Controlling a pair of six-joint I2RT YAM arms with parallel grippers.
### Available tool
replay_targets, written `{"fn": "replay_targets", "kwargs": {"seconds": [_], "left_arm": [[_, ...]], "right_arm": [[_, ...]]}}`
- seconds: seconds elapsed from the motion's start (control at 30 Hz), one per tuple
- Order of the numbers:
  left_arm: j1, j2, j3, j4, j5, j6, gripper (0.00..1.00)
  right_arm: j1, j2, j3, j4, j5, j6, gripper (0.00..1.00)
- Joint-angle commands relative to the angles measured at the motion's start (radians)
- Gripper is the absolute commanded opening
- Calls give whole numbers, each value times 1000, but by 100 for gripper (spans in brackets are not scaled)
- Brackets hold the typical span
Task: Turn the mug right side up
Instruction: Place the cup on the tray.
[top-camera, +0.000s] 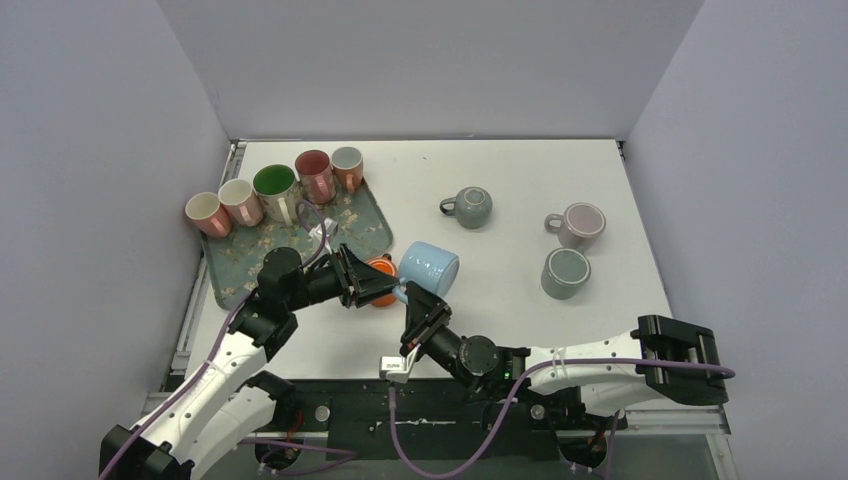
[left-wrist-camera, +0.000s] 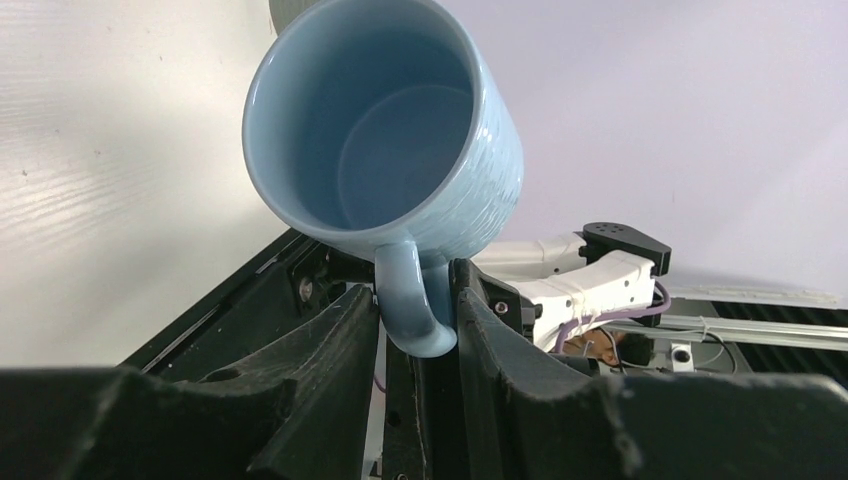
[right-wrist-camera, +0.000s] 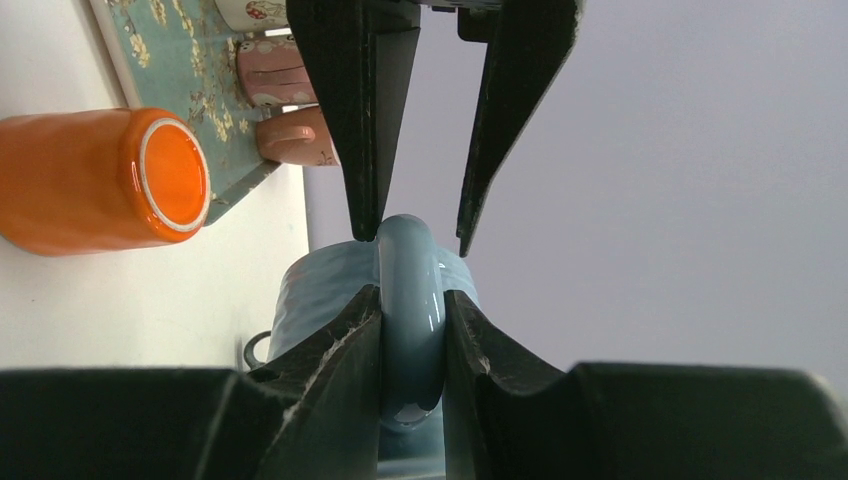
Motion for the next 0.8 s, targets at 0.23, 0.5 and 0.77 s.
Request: {"fn": "replay_targets", "kwargs": {"seconds": [0.23,0.5,0.77], "left_arm": [[-38,32,-14,98,-14,-26,35],[-65,52,-54,220,-21,-108,17],[-62,63,-14,232,-55,-69,0]], "right_arm": [[-2,41,64,195,15,-75,0],[-2,64,59,250,14,-89,0],[2,32,6,229,34,-26,34]]}}
